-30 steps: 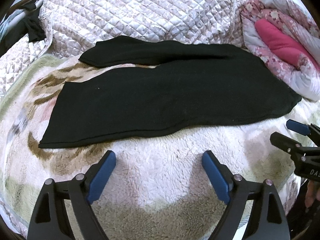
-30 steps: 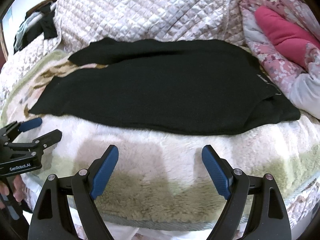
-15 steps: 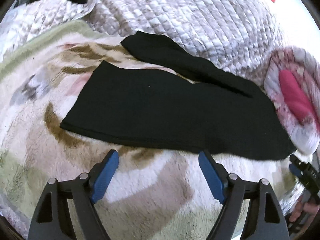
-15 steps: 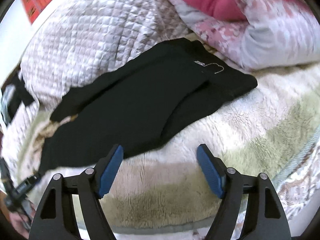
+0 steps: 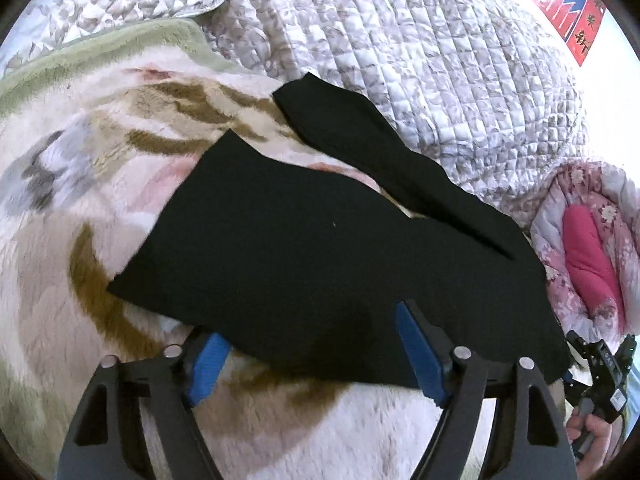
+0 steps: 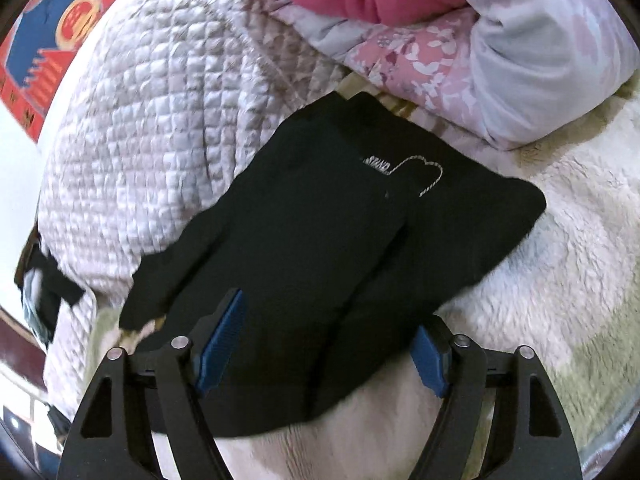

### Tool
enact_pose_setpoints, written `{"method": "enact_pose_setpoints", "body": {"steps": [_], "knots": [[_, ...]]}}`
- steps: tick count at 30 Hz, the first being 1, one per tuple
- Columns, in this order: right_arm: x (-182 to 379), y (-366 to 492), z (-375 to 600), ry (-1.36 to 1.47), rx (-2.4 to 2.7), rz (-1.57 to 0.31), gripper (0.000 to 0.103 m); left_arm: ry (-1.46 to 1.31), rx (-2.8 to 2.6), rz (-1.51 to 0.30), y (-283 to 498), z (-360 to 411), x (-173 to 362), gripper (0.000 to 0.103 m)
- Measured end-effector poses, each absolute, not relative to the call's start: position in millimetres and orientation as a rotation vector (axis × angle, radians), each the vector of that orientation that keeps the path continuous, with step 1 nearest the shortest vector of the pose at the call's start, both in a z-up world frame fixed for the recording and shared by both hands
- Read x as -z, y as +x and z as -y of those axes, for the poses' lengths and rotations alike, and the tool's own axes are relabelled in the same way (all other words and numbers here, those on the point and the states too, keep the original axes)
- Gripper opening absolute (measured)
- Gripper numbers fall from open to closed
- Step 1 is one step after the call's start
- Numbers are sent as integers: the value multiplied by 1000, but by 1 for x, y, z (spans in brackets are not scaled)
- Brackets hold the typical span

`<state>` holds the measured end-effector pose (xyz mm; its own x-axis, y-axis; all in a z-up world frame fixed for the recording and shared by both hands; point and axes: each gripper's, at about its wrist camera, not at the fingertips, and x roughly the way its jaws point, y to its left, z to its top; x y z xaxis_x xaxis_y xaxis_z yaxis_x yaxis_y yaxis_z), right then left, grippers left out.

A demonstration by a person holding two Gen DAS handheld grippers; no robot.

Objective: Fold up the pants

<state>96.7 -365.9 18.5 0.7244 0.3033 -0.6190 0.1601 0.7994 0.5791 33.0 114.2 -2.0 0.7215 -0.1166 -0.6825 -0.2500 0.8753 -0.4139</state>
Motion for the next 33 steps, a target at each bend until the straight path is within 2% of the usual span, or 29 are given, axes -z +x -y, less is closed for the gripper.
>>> {"method": "enact_pose_setpoints", "body": {"steps": [2, 4, 7, 9, 11, 23, 33], "knots": [[-17, 101, 370, 662, -57, -773, 49, -505, -107, -768, 37, -117, 3, 65], [-14, 103, 375, 681, -35, -777, 35, -503, -136, -769, 41, -122, 4, 53], [-11, 106, 381, 710, -24, -780, 24, -529, -163, -772, 46, -131, 5, 36], [-12, 109, 382, 703, -20, -785, 12, -519, -191, -784, 49, -134, 6, 10], [-14, 110, 382, 715, -32, -791, 6, -525, -188, -794, 50, -135, 6, 4], [-46, 49, 386, 727, -127, -803, 5, -479, -196, -731, -10, -144, -54, 4], [-18, 22, 388, 709, -95, -891, 5, -493, -214, -869, -43, -141, -15, 4]]}}
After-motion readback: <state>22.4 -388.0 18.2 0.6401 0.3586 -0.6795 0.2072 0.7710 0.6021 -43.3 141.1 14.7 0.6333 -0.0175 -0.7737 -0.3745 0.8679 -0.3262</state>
